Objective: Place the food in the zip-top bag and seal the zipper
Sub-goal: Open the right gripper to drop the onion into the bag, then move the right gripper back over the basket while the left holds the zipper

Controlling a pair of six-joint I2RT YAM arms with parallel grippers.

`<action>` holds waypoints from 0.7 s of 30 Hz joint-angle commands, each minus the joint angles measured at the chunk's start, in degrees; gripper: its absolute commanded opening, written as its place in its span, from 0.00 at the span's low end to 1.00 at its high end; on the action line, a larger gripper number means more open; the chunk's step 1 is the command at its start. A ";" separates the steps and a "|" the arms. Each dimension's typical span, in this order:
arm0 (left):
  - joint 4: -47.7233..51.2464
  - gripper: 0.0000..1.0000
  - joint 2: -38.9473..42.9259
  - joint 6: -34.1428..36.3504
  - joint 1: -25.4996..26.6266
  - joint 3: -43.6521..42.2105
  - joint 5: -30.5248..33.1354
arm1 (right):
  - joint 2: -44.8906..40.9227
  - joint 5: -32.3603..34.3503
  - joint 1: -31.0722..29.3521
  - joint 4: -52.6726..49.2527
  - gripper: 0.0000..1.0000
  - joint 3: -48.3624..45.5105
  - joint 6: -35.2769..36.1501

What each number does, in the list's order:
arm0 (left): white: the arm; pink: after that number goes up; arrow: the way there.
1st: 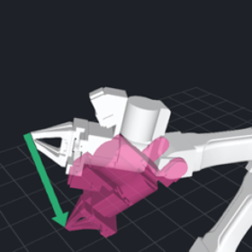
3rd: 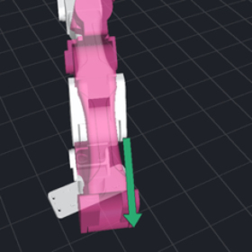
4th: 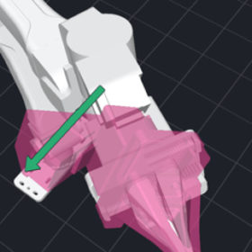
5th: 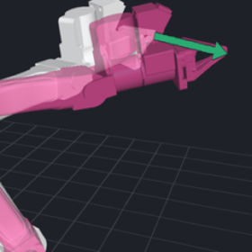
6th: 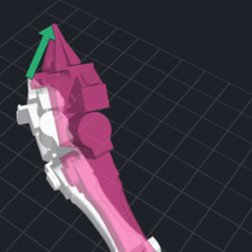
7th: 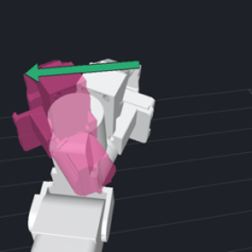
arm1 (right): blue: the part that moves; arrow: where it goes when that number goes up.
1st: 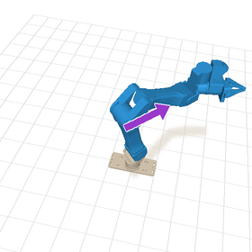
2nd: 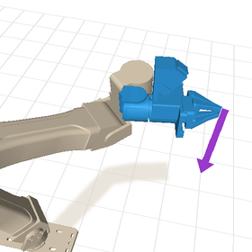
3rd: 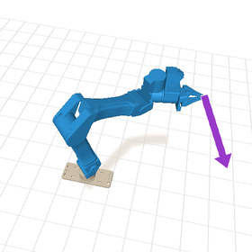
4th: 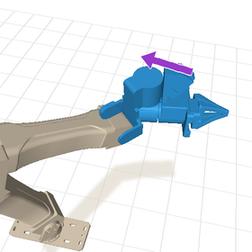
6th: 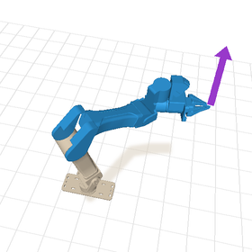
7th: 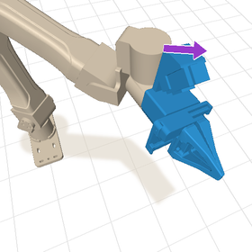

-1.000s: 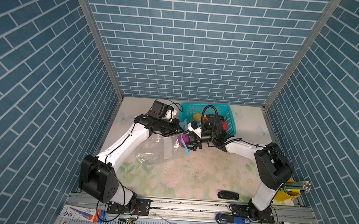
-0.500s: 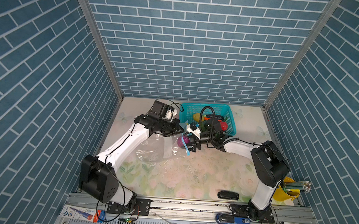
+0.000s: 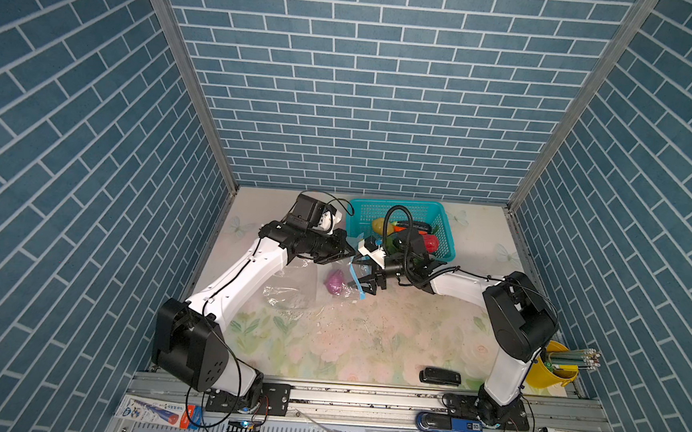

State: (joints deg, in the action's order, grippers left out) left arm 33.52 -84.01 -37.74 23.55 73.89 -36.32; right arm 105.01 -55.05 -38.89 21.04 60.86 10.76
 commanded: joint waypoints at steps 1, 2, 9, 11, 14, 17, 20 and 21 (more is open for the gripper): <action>-1.26 0.00 0.12 0.47 0.22 -0.27 -0.77 | -0.06 0.16 -0.56 -0.06 0.90 0.16 1.85; -1.18 0.00 0.08 0.47 0.18 -0.31 -0.76 | -0.07 0.13 -0.51 -0.06 0.90 0.10 1.88; -0.92 0.00 0.42 0.76 0.15 -0.34 -0.47 | -1.56 1.09 -0.48 -0.03 0.89 -0.75 1.32; -0.64 0.00 0.64 1.04 0.14 -0.33 -0.17 | -3.09 1.65 -0.48 -0.37 0.89 -1.61 0.97; 0.03 0.00 0.69 1.63 0.10 -0.24 0.19 | -6.12 3.15 -0.24 -3.84 0.89 -2.22 1.63; 0.32 0.00 0.80 2.16 0.01 -0.27 0.70 | -9.55 5.28 0.50 -9.90 0.88 -2.76 3.76; 0.23 0.00 0.87 2.25 -0.04 -0.43 1.07 | -12.48 7.25 1.86 -15.51 0.87 -2.43 4.56; -0.08 0.00 0.82 2.23 -0.08 -0.57 1.16 | -13.16 7.84 2.19 -17.37 0.86 -2.07 4.76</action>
State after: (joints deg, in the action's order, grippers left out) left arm 33.56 -84.01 -36.62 23.55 73.89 -35.77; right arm 94.94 -49.71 -37.95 11.00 59.77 11.64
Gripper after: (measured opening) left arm 0.045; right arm 0.867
